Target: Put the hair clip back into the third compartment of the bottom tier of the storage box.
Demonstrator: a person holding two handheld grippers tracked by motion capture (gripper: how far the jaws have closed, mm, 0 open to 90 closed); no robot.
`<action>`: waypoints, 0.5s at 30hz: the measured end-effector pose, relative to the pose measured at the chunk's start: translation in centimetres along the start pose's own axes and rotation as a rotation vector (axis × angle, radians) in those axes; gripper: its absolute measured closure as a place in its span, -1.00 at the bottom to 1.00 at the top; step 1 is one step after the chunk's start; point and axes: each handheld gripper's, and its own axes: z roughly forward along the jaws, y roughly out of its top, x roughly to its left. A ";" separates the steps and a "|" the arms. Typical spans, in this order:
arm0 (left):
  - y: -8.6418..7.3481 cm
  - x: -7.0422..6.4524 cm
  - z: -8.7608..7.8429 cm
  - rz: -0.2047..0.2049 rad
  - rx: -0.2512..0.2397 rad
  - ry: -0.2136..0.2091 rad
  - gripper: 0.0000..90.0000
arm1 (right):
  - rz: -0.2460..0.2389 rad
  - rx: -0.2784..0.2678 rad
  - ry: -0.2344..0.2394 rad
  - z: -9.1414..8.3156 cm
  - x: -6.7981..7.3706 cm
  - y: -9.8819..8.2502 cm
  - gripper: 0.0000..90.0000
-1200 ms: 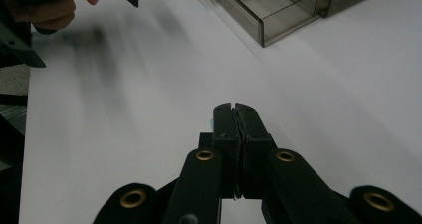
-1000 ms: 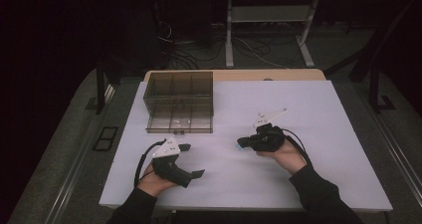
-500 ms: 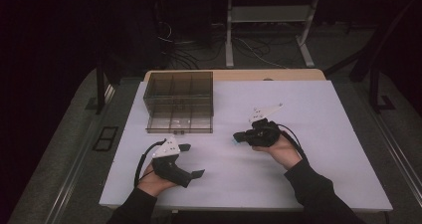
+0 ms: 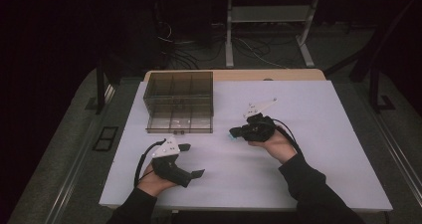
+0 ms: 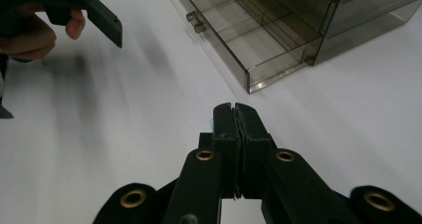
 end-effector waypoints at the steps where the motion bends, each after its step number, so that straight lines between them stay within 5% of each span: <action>1: 0.0 0.0 0.0 0.001 0.002 -0.001 -1.00 | -0.002 -0.001 0.000 0.0 0.0 0.1 0.94; 15: 0.1 -0.1 -0.1 0.002 -0.001 0.000 -1.00 | 0.014 -0.024 0.008 1.8 -0.6 2.0 0.94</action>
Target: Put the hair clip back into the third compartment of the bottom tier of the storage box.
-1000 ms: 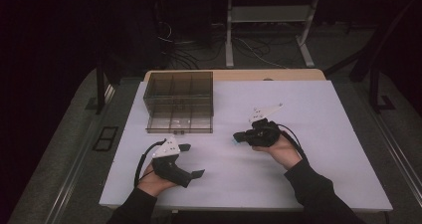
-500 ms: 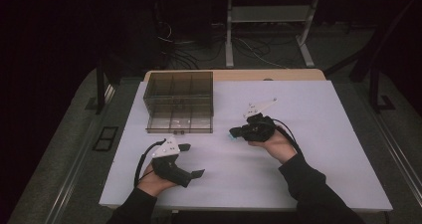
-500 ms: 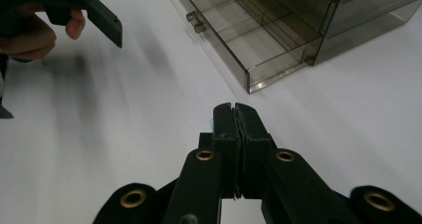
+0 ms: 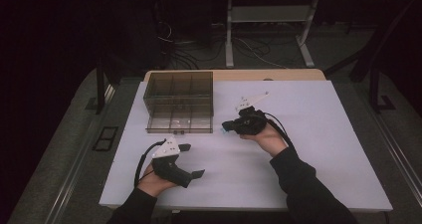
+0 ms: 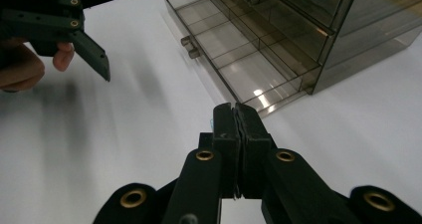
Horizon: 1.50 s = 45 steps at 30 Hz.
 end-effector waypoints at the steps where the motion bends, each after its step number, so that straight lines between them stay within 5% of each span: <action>1: 0.0 0.0 0.0 -0.001 0.001 0.000 -1.00 | 0.006 0.001 0.002 0.2 0.0 0.1 0.94; 16: 0.0 0.0 0.1 -0.008 -0.002 0.000 -1.00 | 0.031 -0.005 0.006 3.2 -1.0 1.4 0.94; 45: 0.1 0.1 0.0 -0.015 -0.010 -0.002 -1.00 | 0.006 0.037 -0.009 8.6 -1.5 4.1 0.94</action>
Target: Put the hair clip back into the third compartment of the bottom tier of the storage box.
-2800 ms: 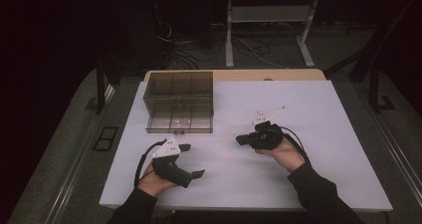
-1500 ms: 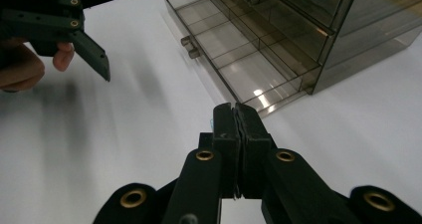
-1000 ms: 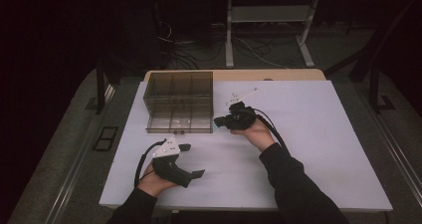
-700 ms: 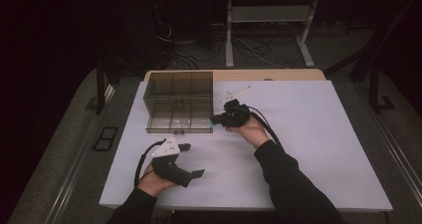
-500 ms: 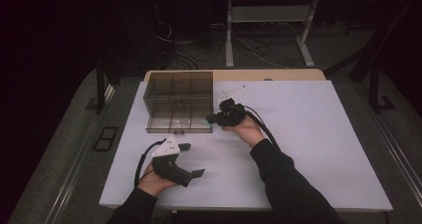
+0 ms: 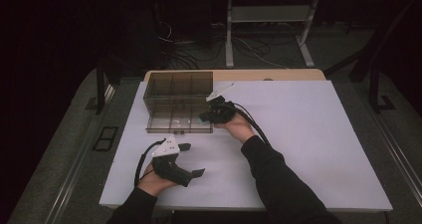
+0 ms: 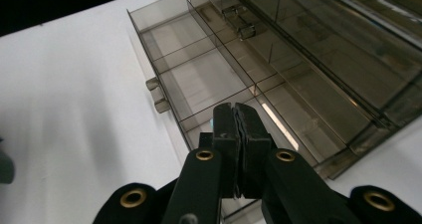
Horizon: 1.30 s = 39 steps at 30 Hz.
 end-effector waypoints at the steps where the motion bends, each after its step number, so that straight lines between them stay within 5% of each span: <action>1: 0.0 0.0 0.0 0.001 0.000 0.002 -1.00 | 0.000 0.004 -0.004 0.2 0.0 0.0 0.94; 23: 0.0 0.0 0.0 -0.002 0.003 -0.006 -1.00 | 0.026 0.099 -0.017 3.3 -0.5 -0.5 0.92; 39: 0.0 0.0 0.0 0.002 0.007 -0.006 -1.00 | 0.040 0.043 -0.009 2.1 -0.6 -0.3 0.60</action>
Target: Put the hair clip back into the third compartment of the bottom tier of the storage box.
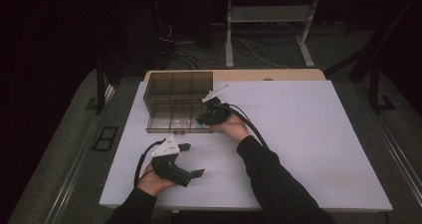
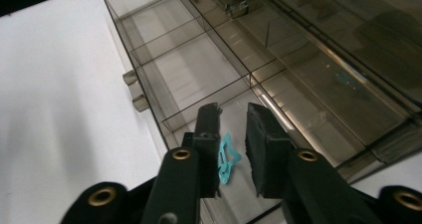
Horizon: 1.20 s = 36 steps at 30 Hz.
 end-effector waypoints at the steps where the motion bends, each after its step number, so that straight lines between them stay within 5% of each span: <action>1: 0.0 0.0 0.0 0.001 0.000 0.000 -1.00 | 0.002 -0.005 0.000 -0.2 0.0 0.0 0.57; 13: 0.0 0.1 0.1 0.003 0.006 0.002 -1.00 | 0.018 -0.067 -0.014 -2.6 0.3 -0.5 0.16; 36: 0.0 0.0 0.1 -0.003 0.003 0.003 -1.00 | 0.009 -0.141 -0.061 -8.3 1.6 -4.2 -0.16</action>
